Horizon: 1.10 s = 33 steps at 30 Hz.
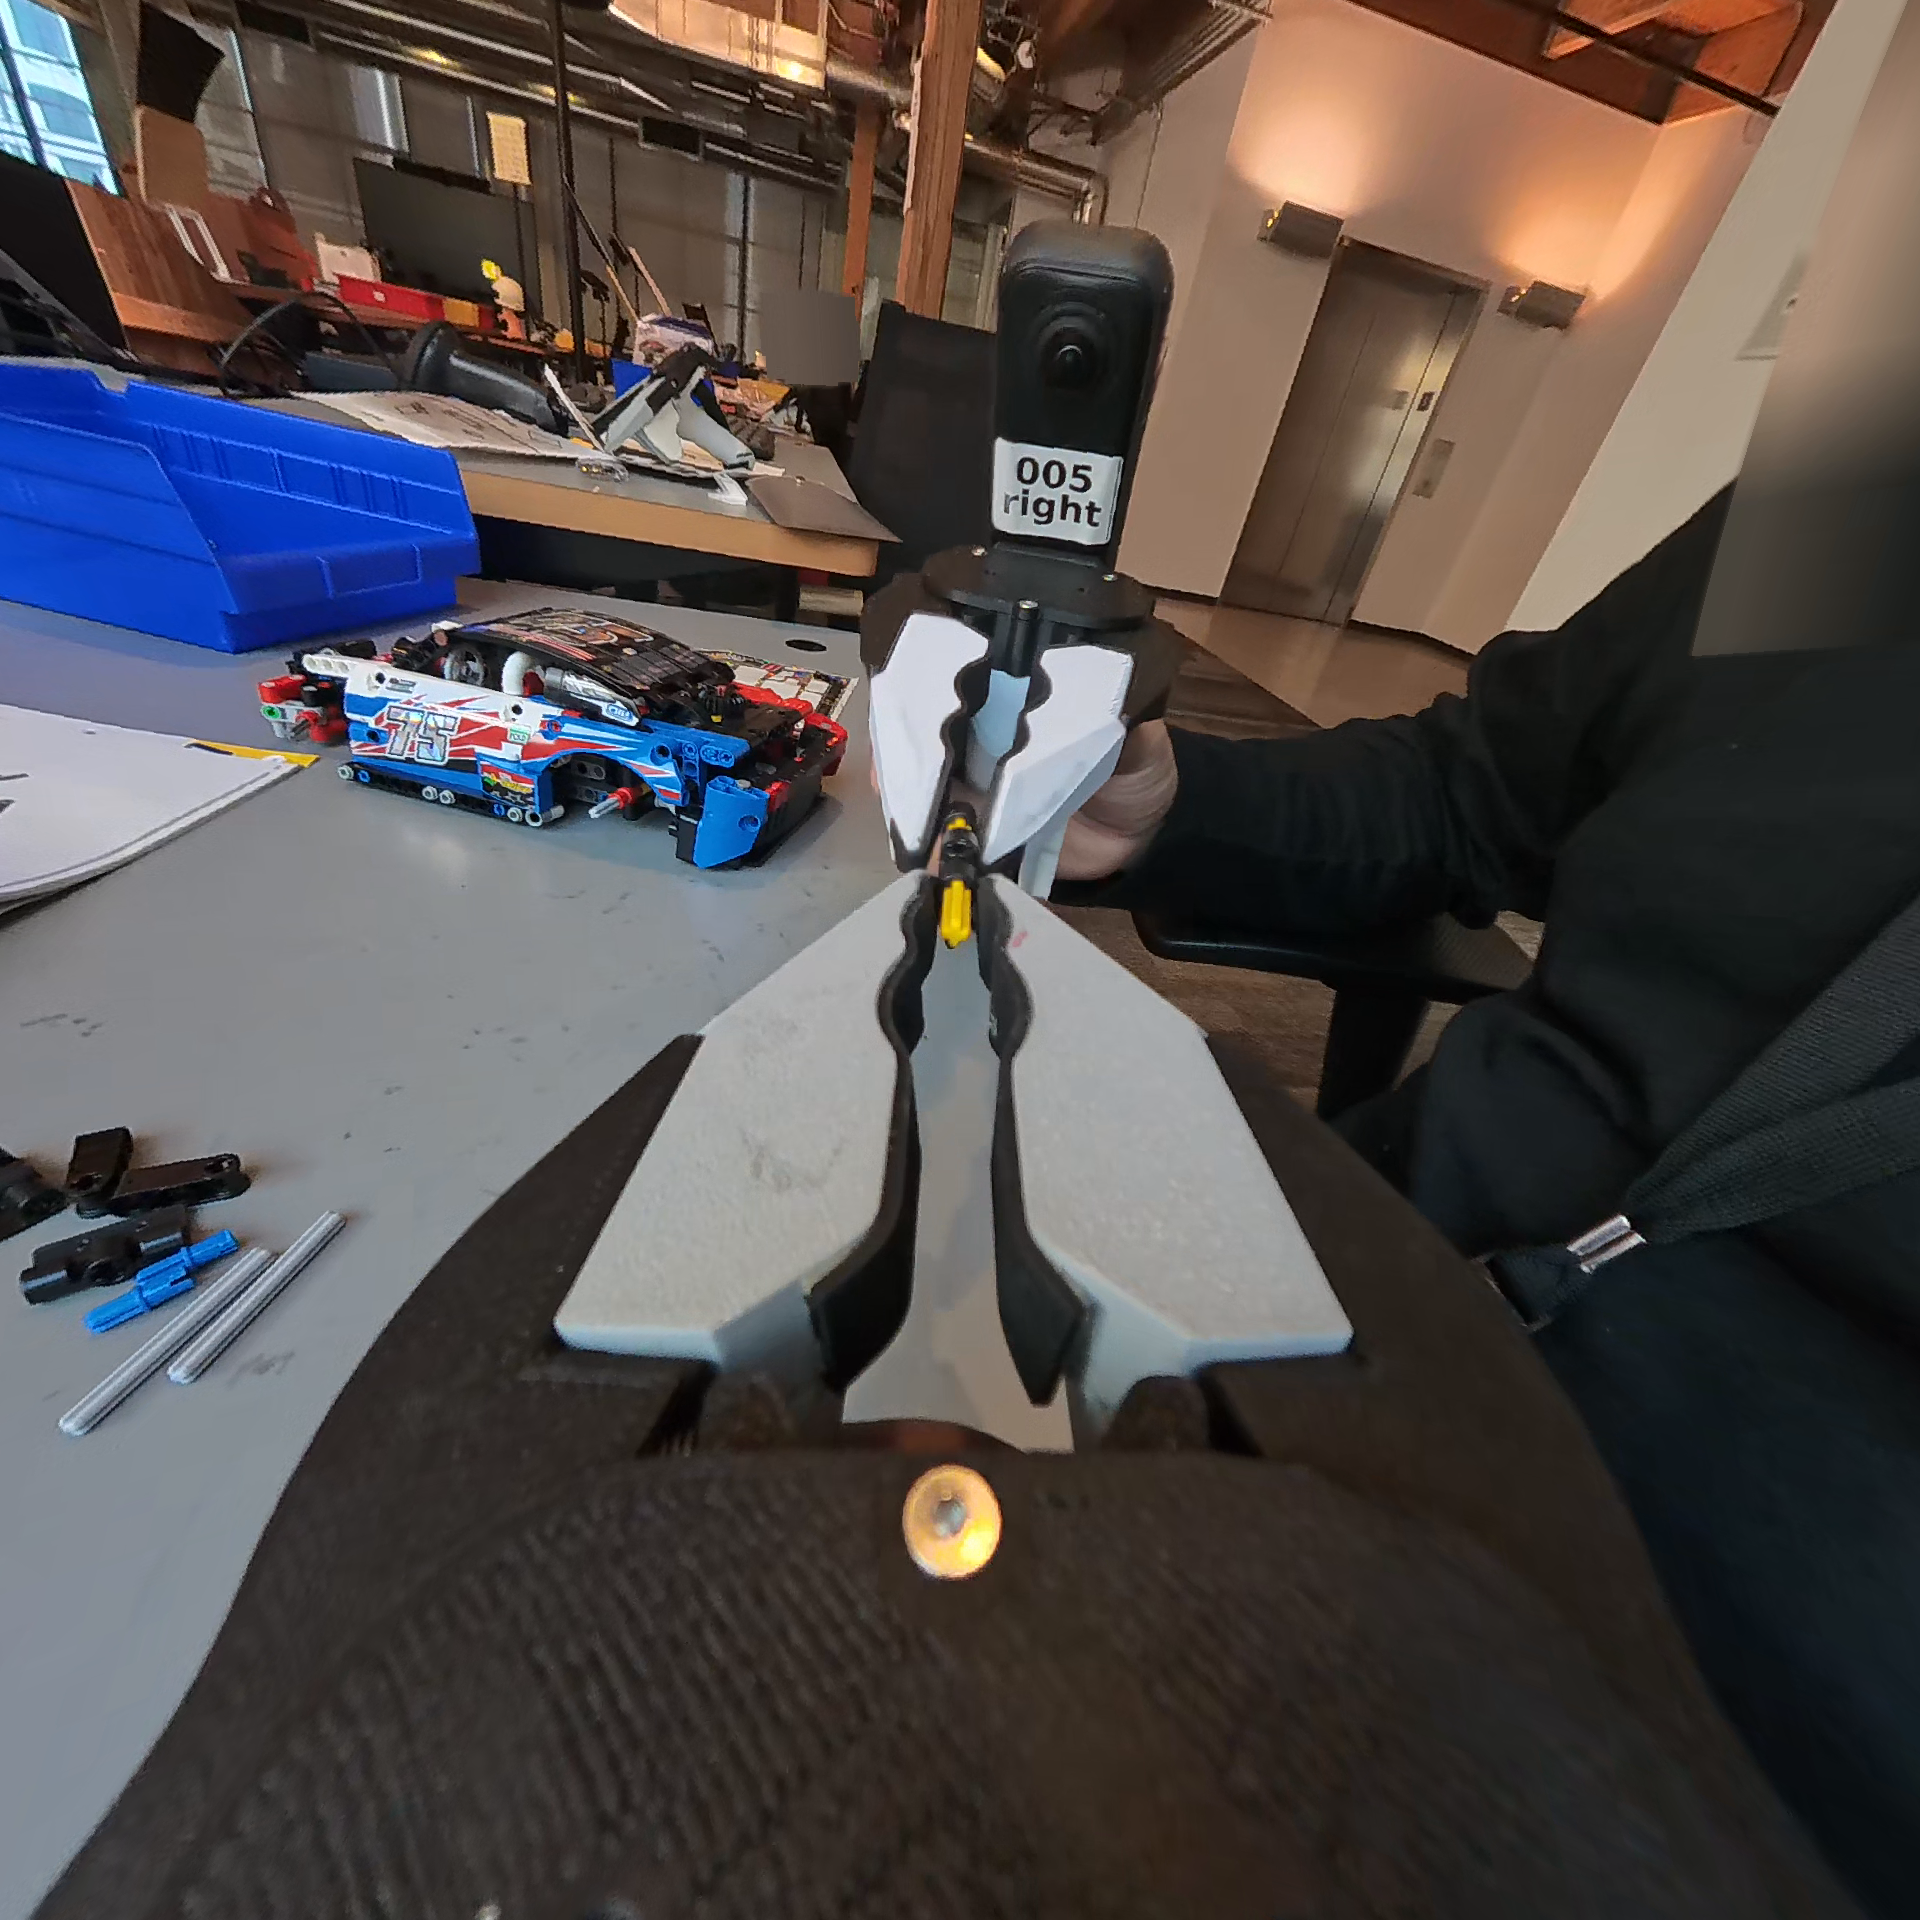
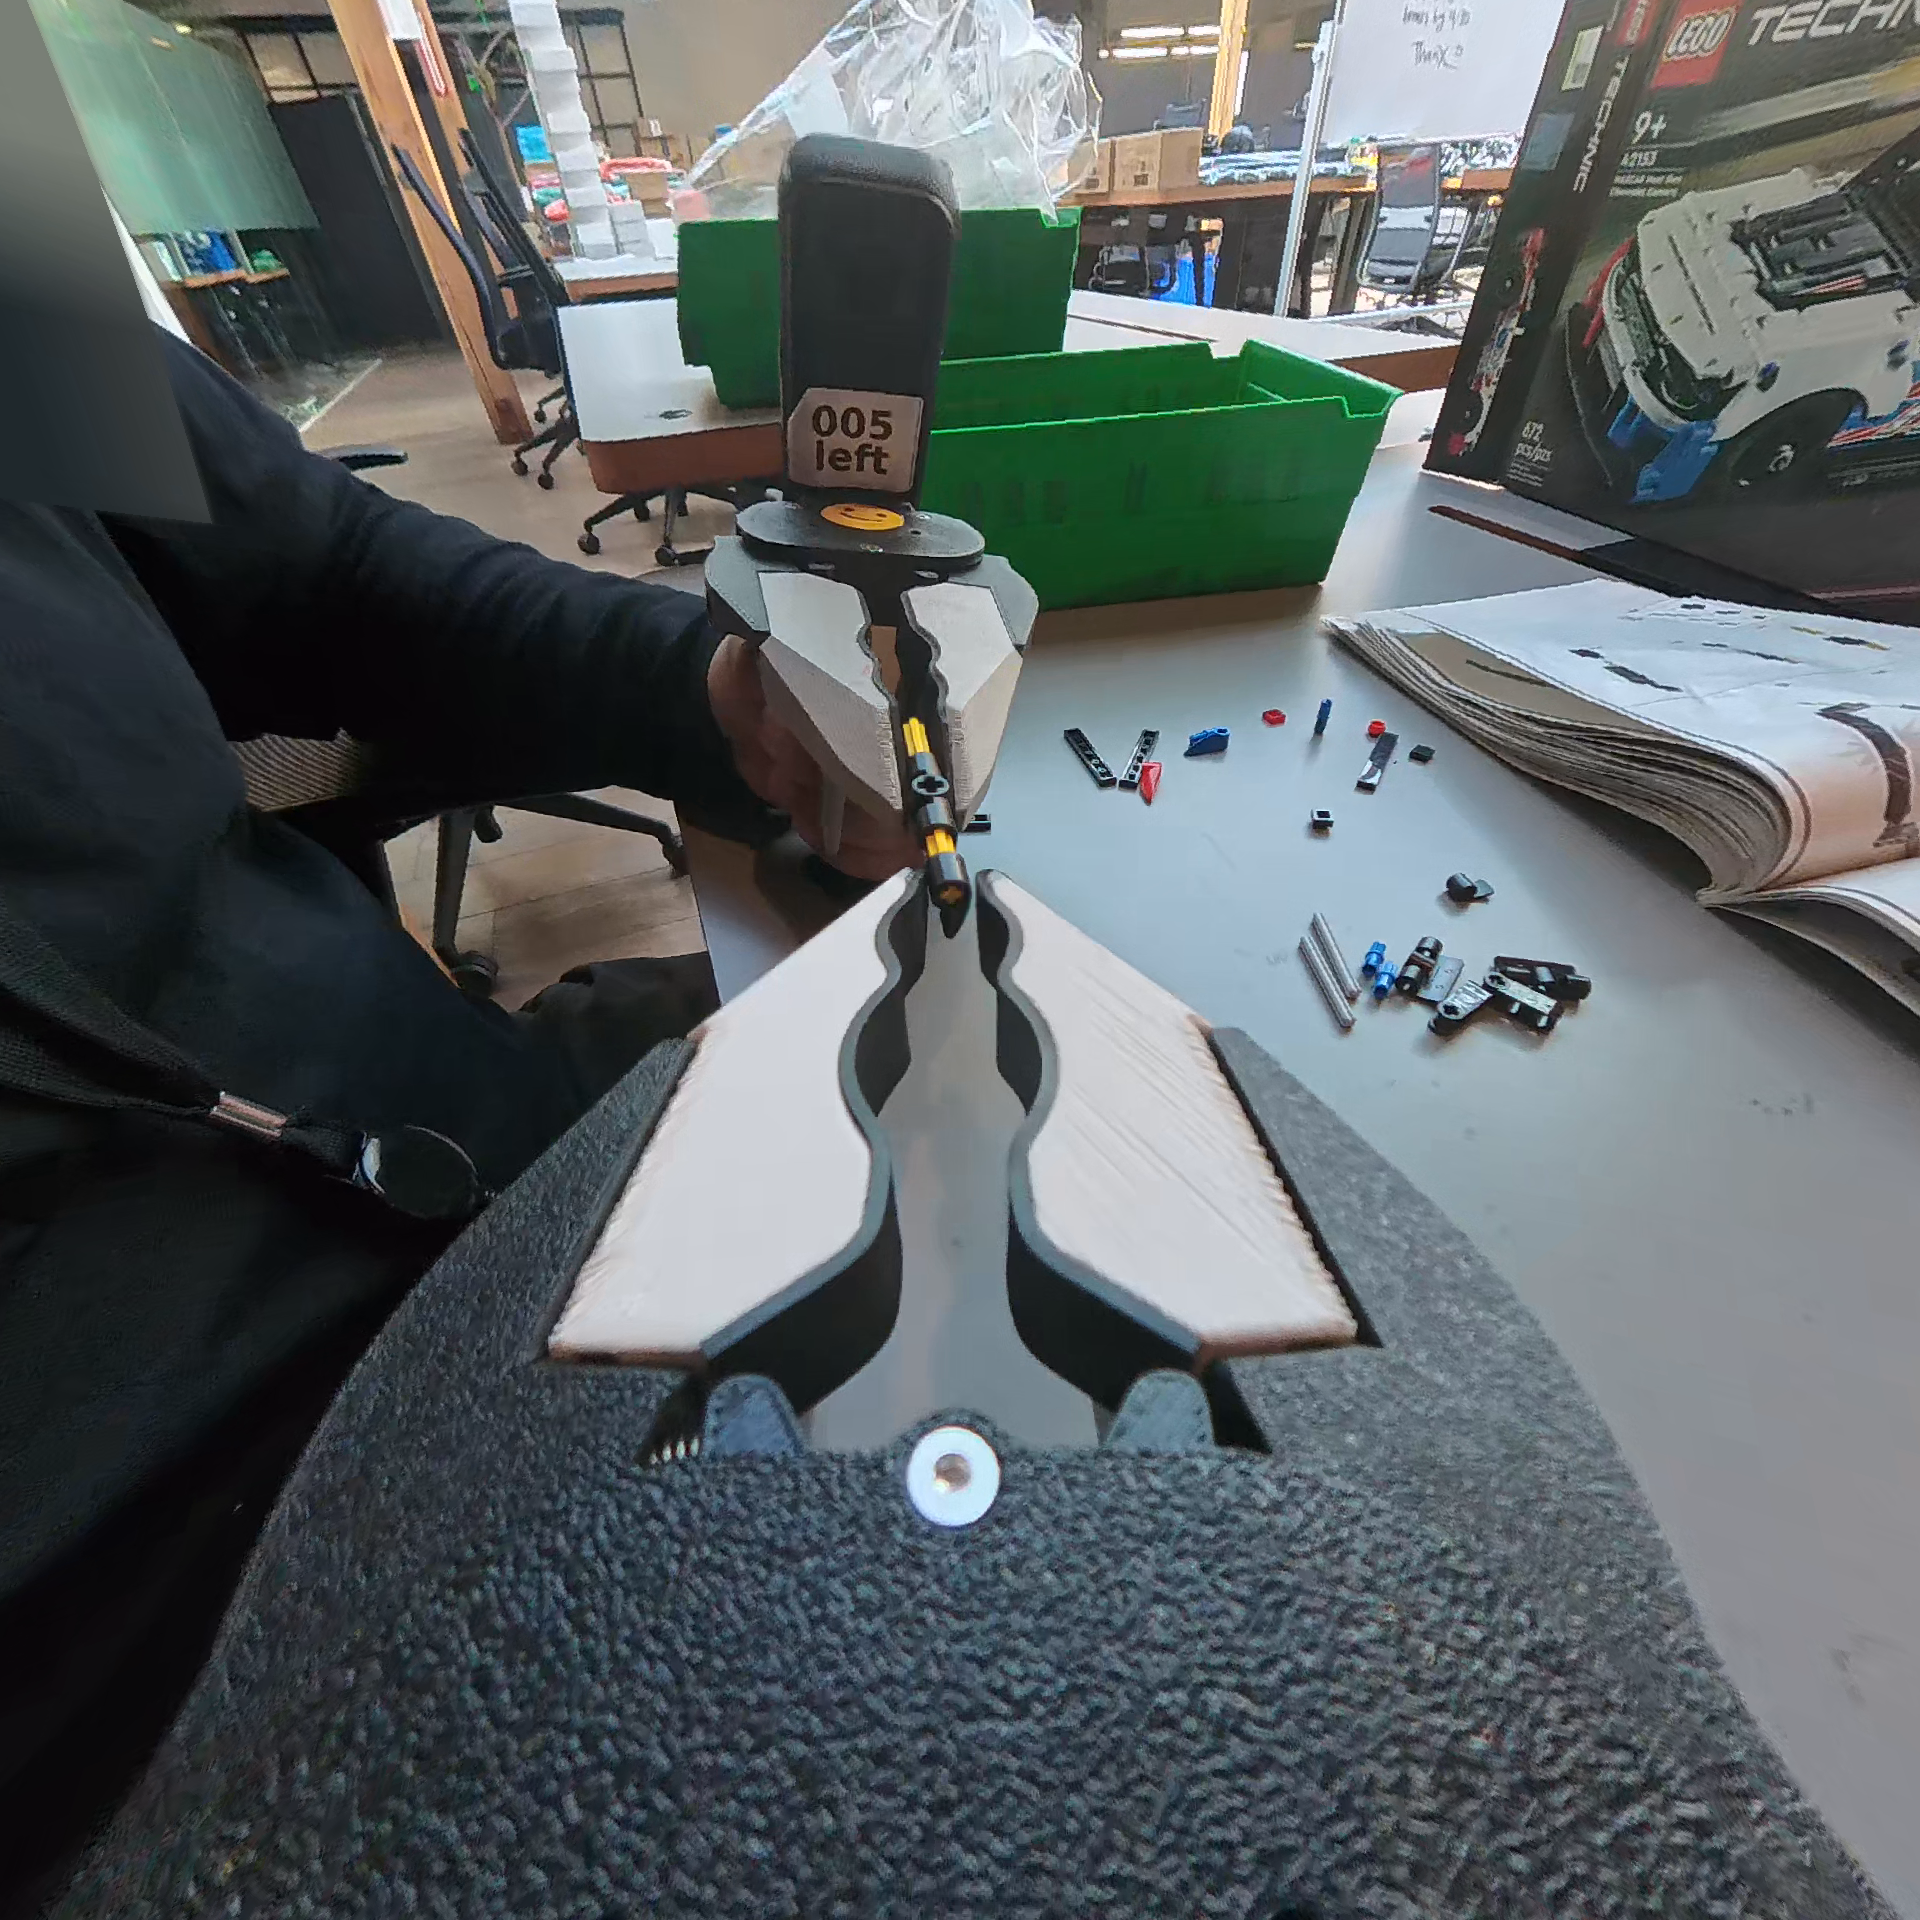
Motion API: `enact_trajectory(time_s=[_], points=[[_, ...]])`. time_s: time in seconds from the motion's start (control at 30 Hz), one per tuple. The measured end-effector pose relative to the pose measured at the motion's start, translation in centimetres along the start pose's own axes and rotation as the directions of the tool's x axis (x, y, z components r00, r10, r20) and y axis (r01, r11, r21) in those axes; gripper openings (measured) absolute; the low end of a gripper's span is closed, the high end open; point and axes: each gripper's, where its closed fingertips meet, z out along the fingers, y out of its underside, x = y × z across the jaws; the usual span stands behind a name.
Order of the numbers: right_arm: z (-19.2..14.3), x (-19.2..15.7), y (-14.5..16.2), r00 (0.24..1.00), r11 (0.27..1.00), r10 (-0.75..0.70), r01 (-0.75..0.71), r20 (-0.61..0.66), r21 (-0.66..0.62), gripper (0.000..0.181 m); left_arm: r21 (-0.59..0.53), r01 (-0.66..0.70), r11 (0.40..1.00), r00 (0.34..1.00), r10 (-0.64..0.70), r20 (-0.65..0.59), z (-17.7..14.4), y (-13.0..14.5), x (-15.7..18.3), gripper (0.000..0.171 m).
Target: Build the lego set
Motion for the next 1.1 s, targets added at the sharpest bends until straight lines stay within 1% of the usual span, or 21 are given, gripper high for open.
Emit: enact_trajectory(time_s=[0.23,0.33,0.47,0.57,0.63,0.7,0.77,0.9,1.0,1.1], points=[[-0.7,-0.2,-0.5,1.000,1.000,-0.024,0.024,0.006,0.011,0.010,0.022,-0.020,1.000,1.000,0.019,0.001,0.0,-0.5,0.2,0.005],[-0.8,-0.3,-0.7,0.999,0.999,-0.034,0.034,0.006,0.014,0.011,0.013,-0.012,1.000,1.000,0.012,-0.003,-0.1,-0.4,0.3,0.005],[-0.8,-0.3,-0.4,0.999,0.999,-0.037,0.037,0.008,-0.008,0.006,0.008,-0.012,1.000,1.000,0.012,-0.005,-0.1,-0.3,0.3,0.005],[-0.8,-0.2,0.1,0.998,0.997,-0.062,0.062,-0.002,-0.037,0.006,-0.020,-0.001,1.000,1.000,0.000,-0.002,0.0,0.1,0.1,0.005],[-0.7,0.0,0.5,0.996,0.995,-0.083,0.082,-0.014,-0.064,0.006,-0.069,-0.015,0.997,1.000,0.017,0.022,0.1,0.8,-0.2,0.005],[-0.7,0.1,0.9,0.997,0.994,-0.077,0.076,-0.014,-0.077,0.006,-0.113,-0.046,0.992,0.997,0.052,0.049,0.0,1.3,-0.6,0.006],[-0.6,0.3,1.4,0.998,0.995,-0.054,0.053,-0.007,-0.087,0.006,-0.133,-0.062,0.989,0.995,0.072,0.066,-0.1,1.4,-0.9,0.006],[-0.5,0.3,1.7,0.999,0.994,-0.050,0.049,-0.005,-0.101,0.006,-0.169,-0.058,0.984,0.995,0.070,0.068,-0.1,1.9,-0.9,0.006],[-0.3,0.2,2.0,0.999,0.991,-0.054,0.054,-0.002,-0.121,0.006,-0.208,-0.056,0.977,0.995,0.072,0.068,-0.1,2.3,-0.9,0.011],[-0.2,0.0,2.1,0.998,0.991,-0.056,0.056,0.004,-0.124,0.006,-0.219,-0.064,0.974,0.996,0.074,0.041,-0.1,2.5,-0.5,0.005]])
